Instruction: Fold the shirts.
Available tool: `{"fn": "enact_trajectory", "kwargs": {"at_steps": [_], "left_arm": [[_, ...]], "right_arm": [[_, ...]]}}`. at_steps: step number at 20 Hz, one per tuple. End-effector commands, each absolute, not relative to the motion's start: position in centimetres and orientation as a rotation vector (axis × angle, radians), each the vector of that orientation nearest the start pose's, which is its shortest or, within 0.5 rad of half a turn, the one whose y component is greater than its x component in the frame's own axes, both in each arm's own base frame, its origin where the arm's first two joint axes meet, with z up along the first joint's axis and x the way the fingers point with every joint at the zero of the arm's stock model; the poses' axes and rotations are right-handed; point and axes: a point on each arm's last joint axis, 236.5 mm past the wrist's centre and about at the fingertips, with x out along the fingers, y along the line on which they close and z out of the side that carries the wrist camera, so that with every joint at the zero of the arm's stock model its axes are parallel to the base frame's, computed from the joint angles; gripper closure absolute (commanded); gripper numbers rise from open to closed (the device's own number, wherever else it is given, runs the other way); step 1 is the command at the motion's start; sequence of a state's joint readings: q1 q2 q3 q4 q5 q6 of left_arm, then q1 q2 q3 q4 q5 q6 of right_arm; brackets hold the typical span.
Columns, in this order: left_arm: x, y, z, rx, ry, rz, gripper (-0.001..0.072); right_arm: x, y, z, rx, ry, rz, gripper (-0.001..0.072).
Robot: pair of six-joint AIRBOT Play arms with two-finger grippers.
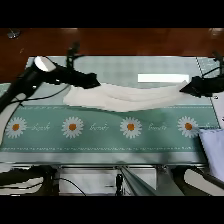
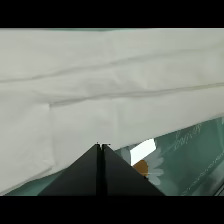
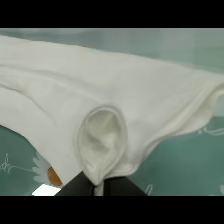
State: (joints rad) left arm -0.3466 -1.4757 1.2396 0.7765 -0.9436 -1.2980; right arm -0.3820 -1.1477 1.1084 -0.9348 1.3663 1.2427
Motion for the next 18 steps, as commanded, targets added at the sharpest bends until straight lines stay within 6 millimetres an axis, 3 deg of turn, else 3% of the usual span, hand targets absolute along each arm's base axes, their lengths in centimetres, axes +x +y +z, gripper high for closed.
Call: {"fn": "enact_trajectory", "kwargs": {"at_steps": [1, 4, 8, 10, 12, 13, 14, 16, 18], "left_arm": [[35.0, -36.3, -0.3, -0.316, 1.199, -0.81, 0.0683], [32.2, -42.7, -2.1, -0.3, 1.264, -0.873, 0.0683], [24.4, -50.4, -4.2, -0.195, 1.388, -1.062, 0.0682], [20.4, -53.1, -4.5, -0.214, 1.437, -1.128, 0.0681], [17.9, -53.8, -4.2, -0.201, 1.47, -1.177, 0.0681], [18.0, -53.6, -3.8, -0.199, 1.48, -1.186, 0.0681], [19.4, -53.3, -3.3, -0.218, 1.467, -1.176, 0.0681], [24.7, -51.4, -1.7, -0.341, 1.449, -1.092, 0.0681], [30.9, -48.1, 1.8, -0.502, 1.38, -1.049, 0.068]], "right_arm": [[29.7, 3.0, 11.8, 0.486, 1.027, 0.268, 0.0688], [26.8, 4.4, 13.9, 0.503, 0.953, 0.246, 0.0688], [25.1, 5.3, 14.9, 0.491, 0.936, 0.263, 0.0688], [25.0, 5.4, 14.9, 0.491, 0.939, 0.265, 0.0688], [25.0, 5.4, 14.8, 0.49, 0.939, 0.265, 0.0688], [25.0, 5.3, 14.8, 0.488, 0.939, 0.264, 0.0688], [25.0, 5.3, 14.8, 0.489, 0.939, 0.264, 0.0688], [25.0, 5.4, 14.9, 0.49, 0.939, 0.266, 0.0688], [25.2, 6.1, 15.5, 0.511, 0.92, 0.297, 0.0688]]}}
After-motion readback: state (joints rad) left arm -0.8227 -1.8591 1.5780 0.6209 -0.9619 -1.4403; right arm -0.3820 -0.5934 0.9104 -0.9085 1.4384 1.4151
